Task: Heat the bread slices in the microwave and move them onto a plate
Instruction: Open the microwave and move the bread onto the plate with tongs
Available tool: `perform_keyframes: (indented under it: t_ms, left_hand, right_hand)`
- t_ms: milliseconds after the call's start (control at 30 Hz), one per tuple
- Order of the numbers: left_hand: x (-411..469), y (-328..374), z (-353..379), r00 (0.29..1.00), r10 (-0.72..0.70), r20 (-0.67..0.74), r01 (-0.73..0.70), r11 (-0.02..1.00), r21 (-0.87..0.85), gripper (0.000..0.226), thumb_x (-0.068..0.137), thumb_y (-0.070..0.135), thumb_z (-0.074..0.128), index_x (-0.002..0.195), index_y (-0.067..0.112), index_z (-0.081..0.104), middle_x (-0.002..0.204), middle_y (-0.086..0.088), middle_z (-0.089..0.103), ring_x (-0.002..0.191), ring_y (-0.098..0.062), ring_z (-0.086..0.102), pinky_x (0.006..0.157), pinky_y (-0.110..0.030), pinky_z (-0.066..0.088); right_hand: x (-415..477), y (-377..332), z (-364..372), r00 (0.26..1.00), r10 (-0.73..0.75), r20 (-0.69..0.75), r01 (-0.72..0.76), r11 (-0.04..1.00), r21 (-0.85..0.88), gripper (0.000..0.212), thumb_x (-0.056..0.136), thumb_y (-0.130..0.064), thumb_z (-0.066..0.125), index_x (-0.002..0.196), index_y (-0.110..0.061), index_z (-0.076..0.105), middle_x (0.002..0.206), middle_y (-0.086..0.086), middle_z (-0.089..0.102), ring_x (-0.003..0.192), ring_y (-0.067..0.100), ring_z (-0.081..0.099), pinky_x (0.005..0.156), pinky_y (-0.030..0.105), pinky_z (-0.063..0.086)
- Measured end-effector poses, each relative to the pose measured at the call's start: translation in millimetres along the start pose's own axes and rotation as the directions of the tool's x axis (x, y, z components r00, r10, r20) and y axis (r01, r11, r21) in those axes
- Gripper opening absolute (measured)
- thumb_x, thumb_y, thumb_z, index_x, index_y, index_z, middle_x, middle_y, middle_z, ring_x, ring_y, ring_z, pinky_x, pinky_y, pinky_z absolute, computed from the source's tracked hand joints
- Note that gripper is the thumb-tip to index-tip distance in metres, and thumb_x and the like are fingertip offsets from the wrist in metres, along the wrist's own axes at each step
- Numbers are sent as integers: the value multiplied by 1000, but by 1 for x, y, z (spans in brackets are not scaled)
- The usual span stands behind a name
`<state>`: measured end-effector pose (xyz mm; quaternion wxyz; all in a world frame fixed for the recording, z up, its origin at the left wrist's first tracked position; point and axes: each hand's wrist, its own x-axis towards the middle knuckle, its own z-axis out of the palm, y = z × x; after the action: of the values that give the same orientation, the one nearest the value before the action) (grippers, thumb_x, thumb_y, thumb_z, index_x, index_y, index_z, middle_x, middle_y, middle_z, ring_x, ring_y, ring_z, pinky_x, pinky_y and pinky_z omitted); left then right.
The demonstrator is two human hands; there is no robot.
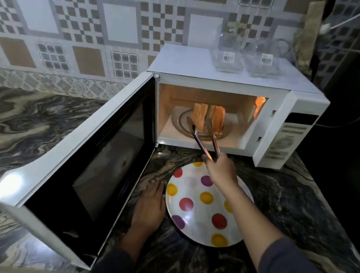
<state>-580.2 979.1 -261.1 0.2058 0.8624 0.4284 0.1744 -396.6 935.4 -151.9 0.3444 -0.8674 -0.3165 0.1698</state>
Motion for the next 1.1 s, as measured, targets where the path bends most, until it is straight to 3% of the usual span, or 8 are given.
perform_keyframes:
  t_ms: [167, 300, 367, 433, 600, 800, 1033, 1100]
  left_hand:
    - [3, -3, 3, 999, -25, 33, 24, 999, 30, 52, 98, 32, 22, 147, 15, 24, 155, -2, 24, 144, -14, 19, 115, -22, 8]
    - [3, -3, 6, 1000, -10, -28, 12, 998, 57, 57, 90, 35, 25, 138, 10, 43, 143, -10, 45, 134, -24, 42, 112, -37, 28]
    - [3, -3, 6, 1000, -19, -24, 20, 999, 32, 63, 86, 38, 22, 135, 8, 47, 141, -11, 48, 132, -26, 44, 111, -41, 27]
    - [4, -2, 5, 999, -37, -7, 37, 999, 9, 65, 85, 40, 20, 136, 9, 45, 143, -11, 45, 134, -25, 41, 113, -41, 24]
    - [4, -4, 8, 998, -55, -22, 56, 997, 46, 48, 87, 34, 36, 126, 14, 58, 129, -5, 60, 119, -18, 57, 96, -41, 46]
    - [4, -3, 10, 997, -47, -64, 50, 997, 52, 45, 88, 34, 37, 124, 17, 59, 129, -2, 60, 120, -16, 56, 96, -40, 48]
    - [6, -3, 9, 998, -34, -54, 38, 996, 76, 46, 85, 32, 36, 118, 14, 63, 123, -5, 64, 115, -19, 60, 92, -40, 50]
    - [4, -2, 9, 997, -26, -67, 30, 997, 68, 55, 85, 35, 27, 125, 13, 58, 132, -7, 57, 124, -19, 53, 102, -37, 42]
  right_hand:
    - [27, -22, 22, 994, 108, -35, -107, 994, 7, 50, 93, -39, 50, 125, -1, 46, 129, 19, 54, 116, 38, 52, 77, 34, 40]
    - [43, -28, 35, 990, 138, -17, -136, 987, 87, 52, 92, -40, 50, 126, -1, 48, 129, 20, 55, 117, 38, 52, 88, 38, 43]
    - [53, -33, 39, 993, 114, -1, -114, 991, 67, 50, 93, -39, 48, 125, 0, 52, 129, 20, 55, 117, 39, 52, 88, 37, 43]
    - [63, -40, 40, 997, 73, 16, -73, 996, 42, 46, 94, -34, 46, 124, -1, 55, 131, 22, 54, 119, 40, 50, 90, 36, 42]
    - [90, -52, 42, 996, 65, 58, -65, 998, -7, 37, 94, -21, 45, 123, -1, 55, 132, 22, 53, 120, 38, 50, 95, 35, 41]
    - [94, -46, 48, 995, 90, 30, -89, 995, -46, 39, 97, -20, 41, 128, 1, 49, 136, 22, 49, 124, 39, 47, 100, 39, 39]
    - [60, -32, 34, 995, 87, -46, -84, 995, 58, 46, 96, -36, 44, 120, 1, 55, 123, 23, 57, 111, 41, 54, 83, 38, 43]
    - [36, -22, 29, 997, 57, -59, -55, 998, 34, 46, 95, -39, 44, 117, 1, 55, 117, 21, 59, 107, 39, 56, 77, 35, 42]
